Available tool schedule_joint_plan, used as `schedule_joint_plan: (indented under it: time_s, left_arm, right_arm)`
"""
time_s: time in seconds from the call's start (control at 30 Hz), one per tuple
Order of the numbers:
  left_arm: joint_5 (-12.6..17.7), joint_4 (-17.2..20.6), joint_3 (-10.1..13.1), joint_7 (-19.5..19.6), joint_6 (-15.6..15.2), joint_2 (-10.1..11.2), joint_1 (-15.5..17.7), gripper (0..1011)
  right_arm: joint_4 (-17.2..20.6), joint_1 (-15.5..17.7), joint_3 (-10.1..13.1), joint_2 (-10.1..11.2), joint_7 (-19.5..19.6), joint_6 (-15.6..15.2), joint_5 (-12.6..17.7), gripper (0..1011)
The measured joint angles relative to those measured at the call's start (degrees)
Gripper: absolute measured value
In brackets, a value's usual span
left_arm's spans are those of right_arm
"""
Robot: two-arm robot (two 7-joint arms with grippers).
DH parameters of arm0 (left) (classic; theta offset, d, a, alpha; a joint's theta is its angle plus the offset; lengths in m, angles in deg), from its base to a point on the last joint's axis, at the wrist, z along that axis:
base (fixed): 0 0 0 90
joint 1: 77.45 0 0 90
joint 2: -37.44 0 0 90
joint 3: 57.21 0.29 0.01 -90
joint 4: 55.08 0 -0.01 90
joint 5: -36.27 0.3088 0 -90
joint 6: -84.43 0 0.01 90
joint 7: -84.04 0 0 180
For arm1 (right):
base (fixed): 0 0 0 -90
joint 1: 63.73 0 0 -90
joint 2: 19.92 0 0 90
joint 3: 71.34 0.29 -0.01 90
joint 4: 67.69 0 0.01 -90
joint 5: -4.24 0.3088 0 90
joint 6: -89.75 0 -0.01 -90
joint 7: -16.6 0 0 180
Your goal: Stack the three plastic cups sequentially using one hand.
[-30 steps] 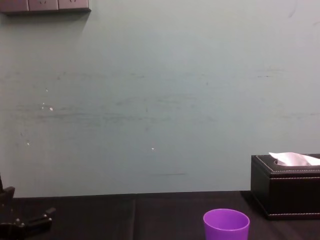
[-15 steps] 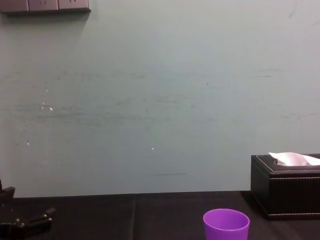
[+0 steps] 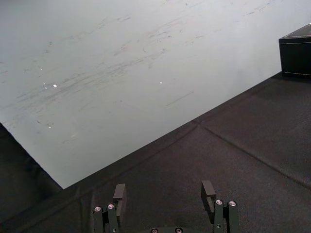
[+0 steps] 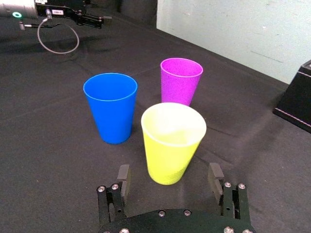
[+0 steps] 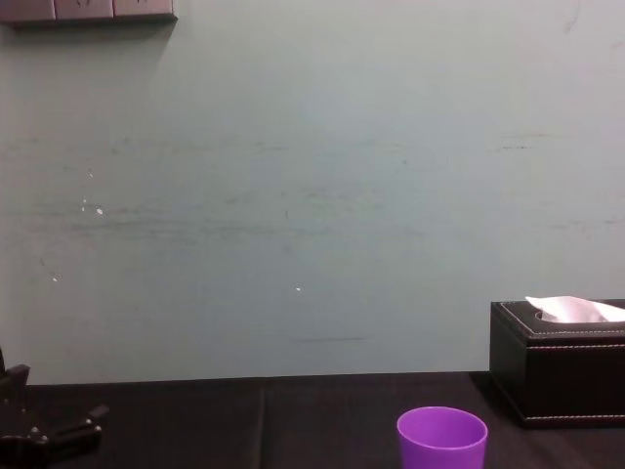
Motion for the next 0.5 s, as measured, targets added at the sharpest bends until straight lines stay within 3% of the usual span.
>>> schedule_joint_plan:
  time_s: [0.5]
  left_arm:
    - [0.00, 0.00, 0.00, 0.00, 0.00, 0.00, 0.00, 1011]
  right_arm:
    - [-0.26, -0.77, 0.82, -2.81, -1.23, -2.17, 0.19, 1002]
